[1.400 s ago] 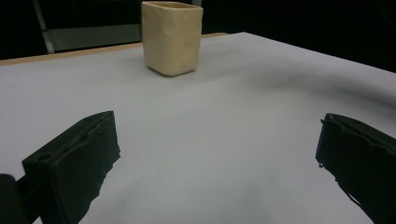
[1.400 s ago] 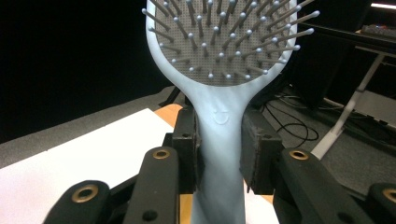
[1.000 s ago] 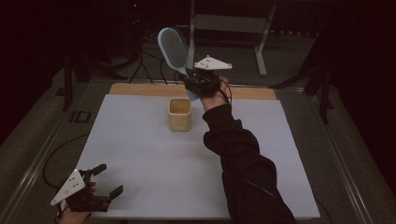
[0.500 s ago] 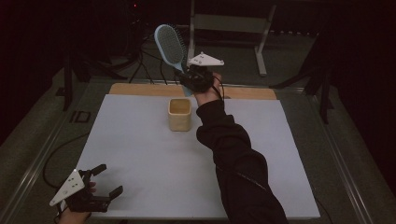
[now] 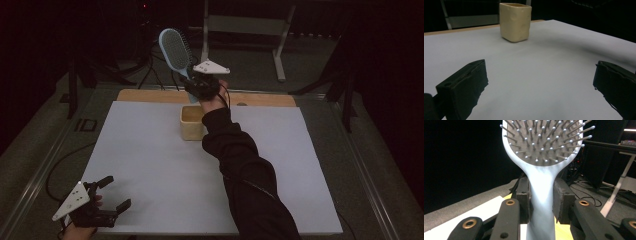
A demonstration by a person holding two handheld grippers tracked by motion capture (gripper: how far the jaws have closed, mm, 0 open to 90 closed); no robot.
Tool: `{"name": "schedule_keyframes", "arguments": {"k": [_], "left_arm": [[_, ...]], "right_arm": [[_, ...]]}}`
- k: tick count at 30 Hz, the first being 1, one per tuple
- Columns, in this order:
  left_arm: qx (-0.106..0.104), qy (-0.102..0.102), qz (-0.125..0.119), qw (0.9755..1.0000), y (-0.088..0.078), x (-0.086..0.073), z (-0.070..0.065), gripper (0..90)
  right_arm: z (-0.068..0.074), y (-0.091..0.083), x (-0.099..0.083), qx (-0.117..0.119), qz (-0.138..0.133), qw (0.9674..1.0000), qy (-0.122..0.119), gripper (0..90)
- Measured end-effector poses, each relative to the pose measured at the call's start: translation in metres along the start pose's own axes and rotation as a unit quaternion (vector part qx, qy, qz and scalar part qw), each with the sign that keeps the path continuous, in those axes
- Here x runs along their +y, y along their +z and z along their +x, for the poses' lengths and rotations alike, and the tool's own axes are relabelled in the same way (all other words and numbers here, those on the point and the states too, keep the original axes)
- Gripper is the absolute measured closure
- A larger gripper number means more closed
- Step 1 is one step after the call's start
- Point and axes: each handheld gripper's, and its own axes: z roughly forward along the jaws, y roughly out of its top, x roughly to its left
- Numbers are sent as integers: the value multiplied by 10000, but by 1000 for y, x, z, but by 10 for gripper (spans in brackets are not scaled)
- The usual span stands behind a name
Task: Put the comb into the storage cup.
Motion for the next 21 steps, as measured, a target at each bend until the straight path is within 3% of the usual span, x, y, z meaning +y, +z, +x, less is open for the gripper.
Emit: {"name": "schedule_keyframes", "arguments": {"k": [21], "left_arm": [[-10,-22,0,10000,0,0,0,0]], "right_arm": [[-8,12,-40,-5,137,9997,182,697]]}}
